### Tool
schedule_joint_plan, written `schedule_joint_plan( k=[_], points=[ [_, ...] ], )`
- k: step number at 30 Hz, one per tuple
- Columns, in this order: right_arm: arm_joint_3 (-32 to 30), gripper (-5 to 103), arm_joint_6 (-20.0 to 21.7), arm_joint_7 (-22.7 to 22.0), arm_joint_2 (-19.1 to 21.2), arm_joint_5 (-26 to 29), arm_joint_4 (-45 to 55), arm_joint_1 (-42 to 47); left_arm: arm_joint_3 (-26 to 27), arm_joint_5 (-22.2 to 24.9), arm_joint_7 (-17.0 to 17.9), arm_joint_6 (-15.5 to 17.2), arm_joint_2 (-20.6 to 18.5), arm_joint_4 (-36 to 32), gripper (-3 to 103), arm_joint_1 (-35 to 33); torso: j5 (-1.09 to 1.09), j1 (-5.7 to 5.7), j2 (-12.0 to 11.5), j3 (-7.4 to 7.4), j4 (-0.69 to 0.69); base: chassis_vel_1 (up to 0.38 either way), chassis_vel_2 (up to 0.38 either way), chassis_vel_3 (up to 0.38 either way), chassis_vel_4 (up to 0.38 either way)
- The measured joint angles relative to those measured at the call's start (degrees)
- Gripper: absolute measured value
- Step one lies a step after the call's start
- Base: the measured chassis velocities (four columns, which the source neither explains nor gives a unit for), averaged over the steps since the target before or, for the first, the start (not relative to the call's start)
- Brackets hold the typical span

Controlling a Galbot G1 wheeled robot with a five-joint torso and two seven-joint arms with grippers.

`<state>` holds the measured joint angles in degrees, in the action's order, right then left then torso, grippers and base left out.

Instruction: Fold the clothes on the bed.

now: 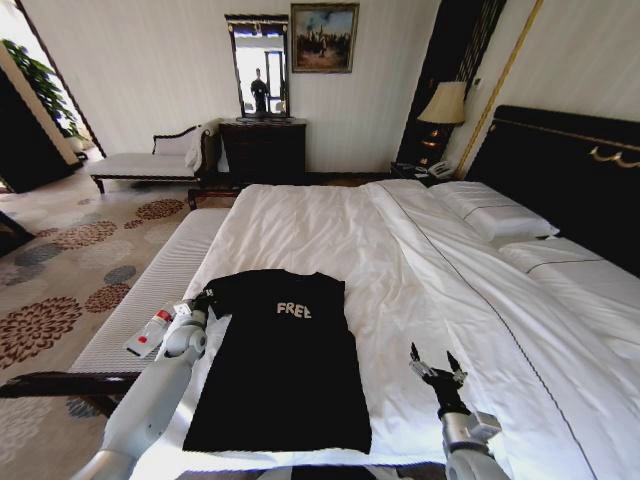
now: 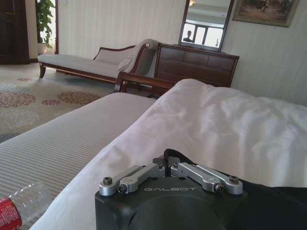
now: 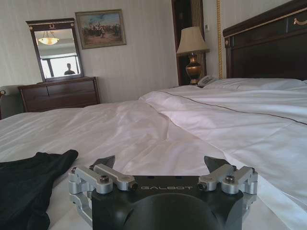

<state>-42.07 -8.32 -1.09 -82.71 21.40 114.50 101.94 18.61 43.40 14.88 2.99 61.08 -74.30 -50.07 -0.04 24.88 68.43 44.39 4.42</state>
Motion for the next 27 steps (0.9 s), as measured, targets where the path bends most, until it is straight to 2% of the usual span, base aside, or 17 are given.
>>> schedule_joint_plan(
  k=[13, 18, 23, 24, 27],
  points=[
    [-0.3, 100, -0.4, 0.2, 0.0, 0.0, -0.1, 0.8, -3.5, 0.4, 1.0, 1.5, 2.2, 3.5, 0, 6.4, 0.02, 0.0, 0.0, 0.0, 0.0, 0.0, 0.0, 0.0, 0.0],
    [-0.4, 100, -0.7, 0.4, -0.1, 0.3, -0.3, 1.1, -6.1, 1.3, 2.1, 3.7, 1.0, -1.5, 0, 6.4, 0.02, 0.0, 0.0, 0.0, -0.01, 0.0, 0.0, 0.0, 0.0],
    [-0.8, 100, -0.8, 0.5, 0.0, 1.1, -0.1, 1.1, -13.3, -0.4, 4.5, 6.9, -0.2, -8.6, 0, 5.6, 0.02, -0.01, 0.0, -0.01, 0.0, 0.0, 0.0, 0.0, 0.0],
    [-0.8, 100, -0.8, 0.5, 0.0, 1.1, -0.1, 1.1, -13.3, -0.4, 4.5, 6.9, -0.2, -8.6, 0, 5.6, 0.02, -0.01, 0.0, -0.01, 0.0, 0.0, 0.0, 0.0, 0.0],
    [-1.4, 100, -0.8, 0.5, 0.1, 1.6, 0.3, 1.3, -18.4, -2.7, 5.4, 8.0, -0.9, -10.9, 0, 5.6, 0.01, -0.01, 0.0, 0.0, 0.0, 0.0, 0.0, 0.0, 0.0]
  ],
)
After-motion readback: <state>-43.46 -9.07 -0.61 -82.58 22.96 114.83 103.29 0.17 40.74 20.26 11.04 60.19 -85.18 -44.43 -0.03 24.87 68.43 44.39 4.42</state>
